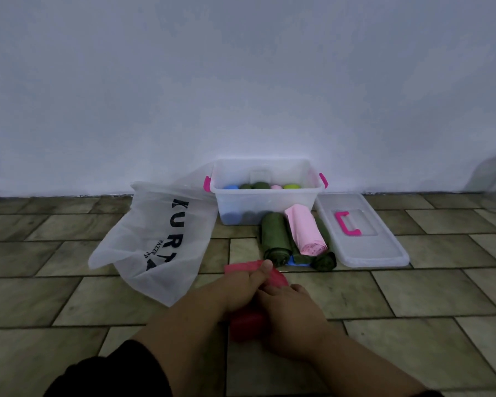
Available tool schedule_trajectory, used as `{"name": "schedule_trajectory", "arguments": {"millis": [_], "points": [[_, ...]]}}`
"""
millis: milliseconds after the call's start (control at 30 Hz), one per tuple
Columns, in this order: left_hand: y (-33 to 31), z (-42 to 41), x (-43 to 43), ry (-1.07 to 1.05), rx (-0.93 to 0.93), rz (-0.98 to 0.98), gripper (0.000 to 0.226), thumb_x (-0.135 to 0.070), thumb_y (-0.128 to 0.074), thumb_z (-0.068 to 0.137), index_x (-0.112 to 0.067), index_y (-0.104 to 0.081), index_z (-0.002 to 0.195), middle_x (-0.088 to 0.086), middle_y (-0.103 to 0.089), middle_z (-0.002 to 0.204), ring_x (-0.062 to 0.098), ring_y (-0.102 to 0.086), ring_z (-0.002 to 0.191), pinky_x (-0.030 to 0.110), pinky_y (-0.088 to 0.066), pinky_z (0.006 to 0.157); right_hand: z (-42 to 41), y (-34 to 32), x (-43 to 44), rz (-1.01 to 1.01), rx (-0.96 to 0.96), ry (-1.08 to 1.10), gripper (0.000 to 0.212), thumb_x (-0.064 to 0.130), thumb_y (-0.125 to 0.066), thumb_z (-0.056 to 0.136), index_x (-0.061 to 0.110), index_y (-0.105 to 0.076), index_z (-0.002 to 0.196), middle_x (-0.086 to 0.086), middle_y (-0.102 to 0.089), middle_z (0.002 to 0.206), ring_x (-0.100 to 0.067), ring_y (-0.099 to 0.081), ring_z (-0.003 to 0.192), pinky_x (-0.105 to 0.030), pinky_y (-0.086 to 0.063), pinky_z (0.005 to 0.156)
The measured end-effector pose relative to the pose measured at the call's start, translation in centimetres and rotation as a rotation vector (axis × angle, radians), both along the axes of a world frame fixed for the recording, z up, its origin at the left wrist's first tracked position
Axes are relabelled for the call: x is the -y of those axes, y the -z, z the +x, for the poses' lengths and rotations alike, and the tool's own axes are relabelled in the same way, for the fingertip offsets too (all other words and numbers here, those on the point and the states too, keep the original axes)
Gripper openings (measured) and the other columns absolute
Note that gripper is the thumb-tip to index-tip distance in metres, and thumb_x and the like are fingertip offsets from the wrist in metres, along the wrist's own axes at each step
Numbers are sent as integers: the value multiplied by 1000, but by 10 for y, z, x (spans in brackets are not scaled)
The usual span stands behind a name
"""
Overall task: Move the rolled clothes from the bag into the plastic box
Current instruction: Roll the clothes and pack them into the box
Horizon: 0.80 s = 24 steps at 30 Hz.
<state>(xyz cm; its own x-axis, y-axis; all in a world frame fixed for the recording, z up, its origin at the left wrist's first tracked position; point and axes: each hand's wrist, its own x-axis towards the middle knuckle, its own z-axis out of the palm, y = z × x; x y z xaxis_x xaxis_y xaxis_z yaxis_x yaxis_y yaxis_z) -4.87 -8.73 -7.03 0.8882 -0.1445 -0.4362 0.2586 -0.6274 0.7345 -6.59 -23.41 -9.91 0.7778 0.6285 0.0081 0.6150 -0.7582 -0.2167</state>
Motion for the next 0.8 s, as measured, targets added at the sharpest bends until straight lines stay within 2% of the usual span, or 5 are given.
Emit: {"name": "schedule_trajectory", "arguments": {"millis": [167, 300, 433, 600, 800], "points": [[2, 4, -1, -11, -4, -18, 76, -69, -21, 87, -19, -47, 138, 9, -44, 144, 20, -43, 128, 26, -30, 104, 6, -16, 4, 103, -46, -71, 53, 32, -60, 75, 33, -51, 126, 3, -62, 120, -24, -58, 104, -29, -42, 84], [2, 4, -2, -16, -13, -32, 70, -67, -21, 88, -22, -51, 133, 9, -48, 140, 11, -47, 105, 18, -33, 81, 13, -21, 8, 65, -148, -22, 65, 35, -68, 74, 26, -42, 133, -1, -63, 118, -24, -59, 104, -27, -43, 80], [5, 5, -3, 5, -1, 28, 75, -69, -19, 88, -20, -47, 137, 12, -45, 143, 22, -45, 124, 24, -28, 92, 24, -31, 6, 26, -307, 5, 57, 35, -76, 72, 26, -54, 124, 2, -64, 120, -20, -60, 105, -26, -47, 86], [10, -2, -3, 71, 65, 90, 70, -64, -18, 91, -18, -59, 126, 11, -58, 130, 20, -53, 115, 25, -33, 93, 31, -36, -2, 3, -419, 9, 39, 29, -68, 81, 17, -63, 118, -7, -66, 114, -25, -61, 100, -31, -49, 85], [23, -23, -14, 122, 494, 119, 39, -31, -44, 96, -30, -45, 135, -7, -50, 134, 6, -46, 117, 28, -37, 101, 36, -28, -2, 2, -392, 21, 27, 24, -60, 86, 16, -63, 112, -9, -65, 110, -24, -60, 97, -25, -41, 75]]}}
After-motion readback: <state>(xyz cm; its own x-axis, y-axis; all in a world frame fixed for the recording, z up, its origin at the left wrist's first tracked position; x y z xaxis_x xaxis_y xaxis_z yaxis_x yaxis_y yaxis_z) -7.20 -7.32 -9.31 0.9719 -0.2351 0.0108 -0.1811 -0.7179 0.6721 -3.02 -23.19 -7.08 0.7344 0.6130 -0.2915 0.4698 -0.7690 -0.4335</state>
